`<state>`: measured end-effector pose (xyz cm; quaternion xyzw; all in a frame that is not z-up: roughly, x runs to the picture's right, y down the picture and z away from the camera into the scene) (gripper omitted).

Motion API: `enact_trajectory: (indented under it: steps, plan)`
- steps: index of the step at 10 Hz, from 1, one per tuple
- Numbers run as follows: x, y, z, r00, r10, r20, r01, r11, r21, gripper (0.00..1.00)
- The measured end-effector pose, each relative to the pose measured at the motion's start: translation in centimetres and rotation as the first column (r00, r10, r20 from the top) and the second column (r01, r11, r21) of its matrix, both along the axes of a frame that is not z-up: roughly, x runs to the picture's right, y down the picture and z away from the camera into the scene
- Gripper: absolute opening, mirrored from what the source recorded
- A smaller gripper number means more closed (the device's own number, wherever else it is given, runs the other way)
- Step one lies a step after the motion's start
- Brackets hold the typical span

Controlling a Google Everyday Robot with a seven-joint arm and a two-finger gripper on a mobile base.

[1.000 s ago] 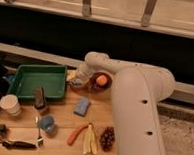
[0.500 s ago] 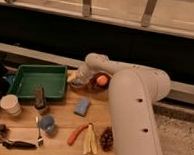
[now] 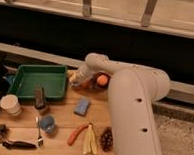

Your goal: Wipe red bowl with towel

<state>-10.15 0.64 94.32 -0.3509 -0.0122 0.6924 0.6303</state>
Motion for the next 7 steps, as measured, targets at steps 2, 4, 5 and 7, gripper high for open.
enact_trajectory:
  steps: [2, 4, 5, 7]
  plan:
    - [0.2, -0.3, -0.2, 1.000, 0.013, 0.002, -0.013, 0.9999, 0.006, 0.00]
    - [0.1, -1.4, -1.0, 0.999, 0.036, 0.023, -0.036, 0.9989, 0.029, 0.00]
    - [0.4, -2.4, -1.8, 0.998, 0.050, 0.029, -0.051, 0.9975, 0.050, 0.00]
    - [0.5, -3.9, -3.8, 0.998, 0.052, 0.038, -0.055, 0.9940, 0.094, 0.00]
